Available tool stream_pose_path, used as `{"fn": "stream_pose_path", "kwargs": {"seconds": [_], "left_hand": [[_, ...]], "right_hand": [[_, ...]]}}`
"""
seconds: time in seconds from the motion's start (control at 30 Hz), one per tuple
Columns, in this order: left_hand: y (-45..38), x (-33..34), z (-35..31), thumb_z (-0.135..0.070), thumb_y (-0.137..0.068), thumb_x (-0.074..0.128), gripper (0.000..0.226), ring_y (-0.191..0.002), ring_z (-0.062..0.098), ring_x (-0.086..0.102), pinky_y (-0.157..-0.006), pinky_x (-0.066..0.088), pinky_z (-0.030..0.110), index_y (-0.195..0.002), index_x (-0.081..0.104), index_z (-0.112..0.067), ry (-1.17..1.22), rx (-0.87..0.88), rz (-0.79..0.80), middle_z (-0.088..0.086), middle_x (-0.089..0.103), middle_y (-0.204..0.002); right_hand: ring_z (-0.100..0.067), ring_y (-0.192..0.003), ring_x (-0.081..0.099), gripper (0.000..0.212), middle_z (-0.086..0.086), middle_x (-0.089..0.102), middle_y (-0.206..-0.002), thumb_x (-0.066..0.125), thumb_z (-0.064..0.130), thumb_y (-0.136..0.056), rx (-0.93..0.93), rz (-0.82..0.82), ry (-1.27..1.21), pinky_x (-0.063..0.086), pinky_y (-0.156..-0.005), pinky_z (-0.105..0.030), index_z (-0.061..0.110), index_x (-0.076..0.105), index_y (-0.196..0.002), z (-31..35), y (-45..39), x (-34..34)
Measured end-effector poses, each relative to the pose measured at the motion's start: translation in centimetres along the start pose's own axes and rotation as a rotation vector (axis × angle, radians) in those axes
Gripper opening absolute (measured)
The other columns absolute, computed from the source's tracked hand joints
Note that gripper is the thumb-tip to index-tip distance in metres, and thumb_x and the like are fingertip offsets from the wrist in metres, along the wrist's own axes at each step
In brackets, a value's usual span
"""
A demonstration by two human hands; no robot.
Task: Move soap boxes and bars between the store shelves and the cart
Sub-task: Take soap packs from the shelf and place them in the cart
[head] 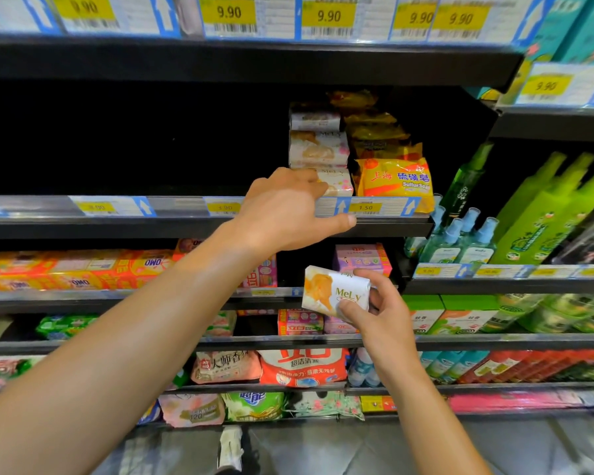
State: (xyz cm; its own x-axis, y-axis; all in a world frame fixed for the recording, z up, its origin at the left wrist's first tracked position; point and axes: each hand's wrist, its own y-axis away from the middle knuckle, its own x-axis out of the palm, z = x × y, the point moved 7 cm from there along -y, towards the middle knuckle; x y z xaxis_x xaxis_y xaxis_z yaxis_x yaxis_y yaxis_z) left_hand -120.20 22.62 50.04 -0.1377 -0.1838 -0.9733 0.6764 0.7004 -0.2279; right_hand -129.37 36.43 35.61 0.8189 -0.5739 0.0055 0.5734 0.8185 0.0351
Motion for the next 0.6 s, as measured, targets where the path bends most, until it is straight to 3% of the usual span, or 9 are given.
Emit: {"fn": "stream_pose_path", "kwargs": {"seconds": [0.23,0.6], "left_hand": [[-0.9,0.4,0.3,-0.083,-0.083,0.032,0.083,-0.137,0.02,0.034,-0.106,0.039,0.042,-0.146,0.043,-0.031,-0.034,-0.022,0.02,-0.008,0.038,-0.152],[-2.1,0.8,0.4,-0.084,-0.082,0.03,0.086,-0.14,0.022,0.034,-0.106,0.04,0.044,-0.149,0.036,-0.031,-0.068,-0.051,0.1,-0.007,0.032,-0.156]], "right_hand": [[-0.004,-0.093,0.068,0.048,0.004,0.07,-0.107,0.069,-0.003,-0.086,0.0,-0.006,0.024,0.057,-0.069,-0.022,0.036,0.059,-0.112,0.0,-0.1,0.1],[-0.01,-0.097,0.068,0.047,-0.002,0.068,-0.112,0.068,-0.003,-0.087,0.014,-0.008,-0.001,0.055,-0.063,-0.02,0.036,0.059,-0.112,-0.1,0.2,-0.3]]}}
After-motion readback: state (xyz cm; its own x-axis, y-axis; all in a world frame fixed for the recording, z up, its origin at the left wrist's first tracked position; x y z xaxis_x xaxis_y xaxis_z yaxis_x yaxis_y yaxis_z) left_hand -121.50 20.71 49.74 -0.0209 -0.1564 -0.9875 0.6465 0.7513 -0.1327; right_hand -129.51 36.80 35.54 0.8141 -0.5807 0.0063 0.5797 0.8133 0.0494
